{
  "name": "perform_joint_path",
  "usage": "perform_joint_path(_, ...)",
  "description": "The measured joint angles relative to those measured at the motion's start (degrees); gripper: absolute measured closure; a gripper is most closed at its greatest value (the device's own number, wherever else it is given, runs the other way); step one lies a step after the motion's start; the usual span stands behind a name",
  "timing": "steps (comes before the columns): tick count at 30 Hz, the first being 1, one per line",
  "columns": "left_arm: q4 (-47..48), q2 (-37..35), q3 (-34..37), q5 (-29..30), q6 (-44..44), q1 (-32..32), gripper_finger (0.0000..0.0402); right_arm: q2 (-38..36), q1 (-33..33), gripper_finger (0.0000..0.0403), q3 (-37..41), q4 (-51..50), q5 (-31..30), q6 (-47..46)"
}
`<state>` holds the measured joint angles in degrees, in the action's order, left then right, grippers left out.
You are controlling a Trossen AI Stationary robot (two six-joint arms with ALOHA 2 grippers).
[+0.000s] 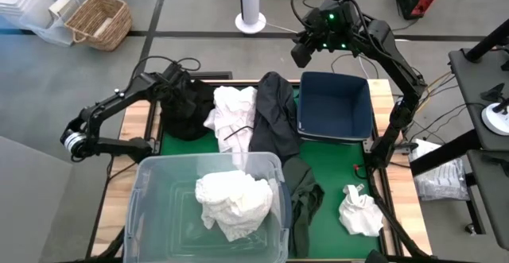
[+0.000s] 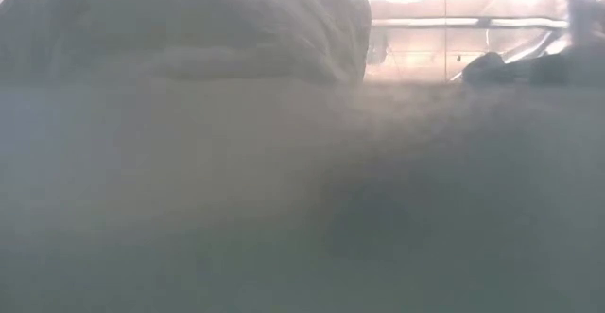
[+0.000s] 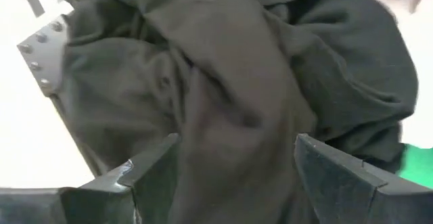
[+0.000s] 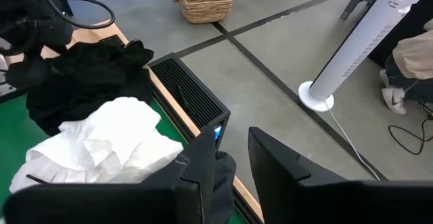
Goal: Sort clothes
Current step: Put the black shirt into the blue laundry organizer
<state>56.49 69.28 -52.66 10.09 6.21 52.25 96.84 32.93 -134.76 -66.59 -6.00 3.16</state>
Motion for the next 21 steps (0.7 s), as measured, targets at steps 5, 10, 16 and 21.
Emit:
perform_joint_path(5, -0.02, 0.00, 0.00, -2.75, -4.41, -0.01, 0.0136, 0.00, 0.00, 0.0330, 0.00, 0.00, 0.00, 0.20)
perform_joint_path(10, -0.06, 0.00, 0.00, -4.01, -12.44, -0.07, 0.0136, 0.00, 0.00, 0.0326, 0.00, 0.00, 0.00, 0.52)
perform_joint_path(16, -0.07, 0.00, 0.00, -3.53, -13.42, 0.00, 0.0137, 0.00, 0.00, 0.0313, 0.00, 0.00, 0.00, 0.55)
perform_joint_path(21, -0.07, 0.00, 0.00, -3.30, -12.68, 0.00, 0.0159, 0.00, 0.00, 0.0305, 0.00, 0.00, 0.00, 0.71)
